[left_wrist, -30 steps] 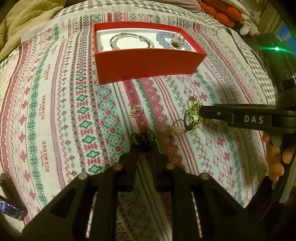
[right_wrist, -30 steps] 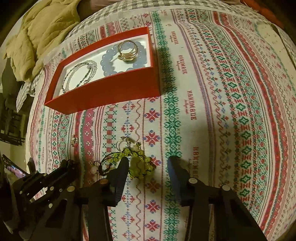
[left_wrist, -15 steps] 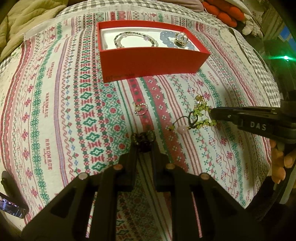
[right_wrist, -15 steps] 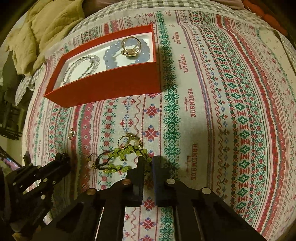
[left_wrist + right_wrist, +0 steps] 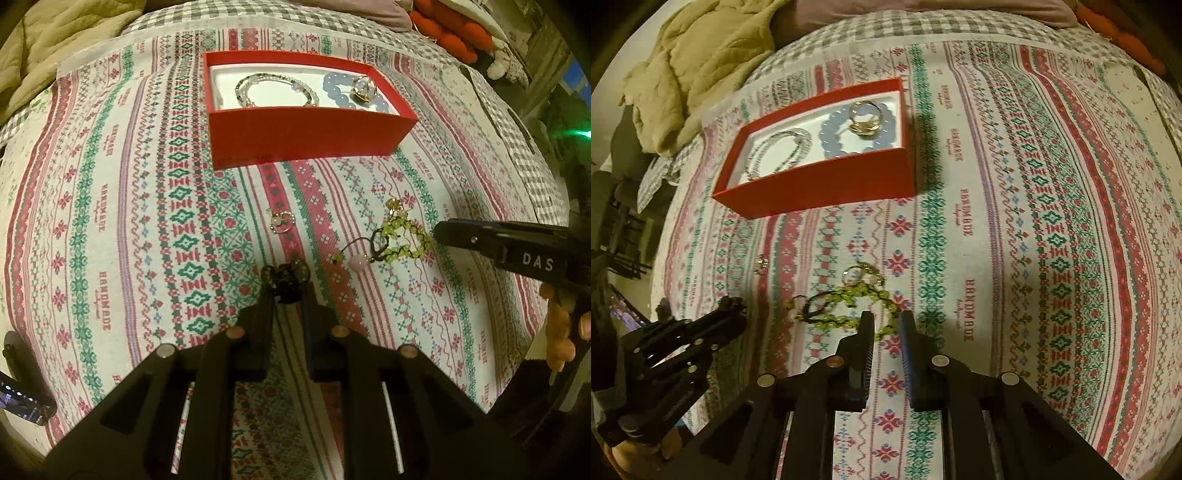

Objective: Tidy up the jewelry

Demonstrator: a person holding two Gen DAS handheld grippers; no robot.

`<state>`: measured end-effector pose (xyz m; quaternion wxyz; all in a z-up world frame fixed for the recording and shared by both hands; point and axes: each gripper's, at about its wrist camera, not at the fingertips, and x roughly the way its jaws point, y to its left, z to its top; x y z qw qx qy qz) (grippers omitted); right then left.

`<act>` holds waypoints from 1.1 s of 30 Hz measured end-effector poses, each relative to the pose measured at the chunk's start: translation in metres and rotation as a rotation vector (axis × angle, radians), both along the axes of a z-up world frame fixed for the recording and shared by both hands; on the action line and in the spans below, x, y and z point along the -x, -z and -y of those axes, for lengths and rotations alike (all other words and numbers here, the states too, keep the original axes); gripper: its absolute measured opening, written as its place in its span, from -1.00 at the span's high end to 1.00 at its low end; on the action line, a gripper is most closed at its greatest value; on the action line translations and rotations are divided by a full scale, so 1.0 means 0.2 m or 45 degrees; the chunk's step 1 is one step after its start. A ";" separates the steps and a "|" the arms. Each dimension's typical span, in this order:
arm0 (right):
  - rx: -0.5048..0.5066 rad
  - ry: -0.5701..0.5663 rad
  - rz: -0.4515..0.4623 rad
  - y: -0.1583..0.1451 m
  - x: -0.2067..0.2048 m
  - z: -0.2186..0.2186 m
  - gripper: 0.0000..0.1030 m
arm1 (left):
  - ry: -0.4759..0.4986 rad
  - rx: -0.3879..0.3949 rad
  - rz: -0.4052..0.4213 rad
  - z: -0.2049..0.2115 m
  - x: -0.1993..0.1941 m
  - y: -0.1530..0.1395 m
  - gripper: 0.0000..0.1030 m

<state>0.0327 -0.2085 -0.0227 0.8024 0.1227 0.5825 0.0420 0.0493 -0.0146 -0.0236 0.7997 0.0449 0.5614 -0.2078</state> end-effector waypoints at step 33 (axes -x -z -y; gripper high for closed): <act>0.001 -0.072 0.142 -0.16 0.01 -0.12 0.89 | 0.005 0.029 0.016 0.00 0.01 -0.06 0.69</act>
